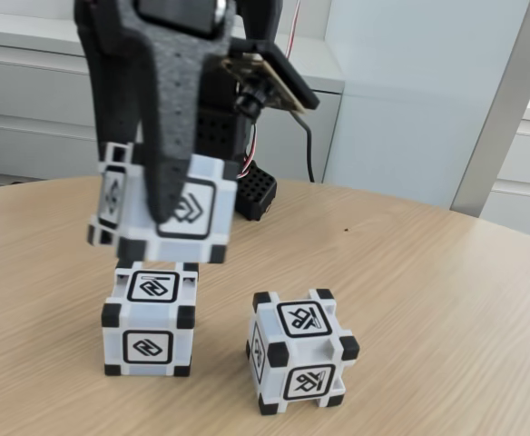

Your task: Stack cubes from left to right.

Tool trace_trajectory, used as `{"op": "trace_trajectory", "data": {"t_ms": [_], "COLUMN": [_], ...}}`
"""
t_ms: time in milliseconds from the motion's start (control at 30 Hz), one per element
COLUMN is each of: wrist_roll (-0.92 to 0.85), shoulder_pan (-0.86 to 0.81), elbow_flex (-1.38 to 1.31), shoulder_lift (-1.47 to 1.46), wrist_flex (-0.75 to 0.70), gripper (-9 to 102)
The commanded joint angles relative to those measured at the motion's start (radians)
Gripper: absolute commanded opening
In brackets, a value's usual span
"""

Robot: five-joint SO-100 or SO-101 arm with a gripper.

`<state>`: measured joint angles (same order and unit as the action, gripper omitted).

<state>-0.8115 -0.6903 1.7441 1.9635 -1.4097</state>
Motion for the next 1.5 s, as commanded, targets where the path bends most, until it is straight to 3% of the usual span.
{"op": "trace_trajectory", "data": {"t_ms": [0,1233,1467], "wrist_roll": [0.014,-0.035,-0.023], "shoulder_pan": [-0.02,-0.067,-0.067], "elbow_flex": [-0.005,0.268,0.272], "shoulder_lift": [0.029,0.031,0.04], "wrist_flex": [0.005,0.009,0.009], "gripper": [20,20,28]}}
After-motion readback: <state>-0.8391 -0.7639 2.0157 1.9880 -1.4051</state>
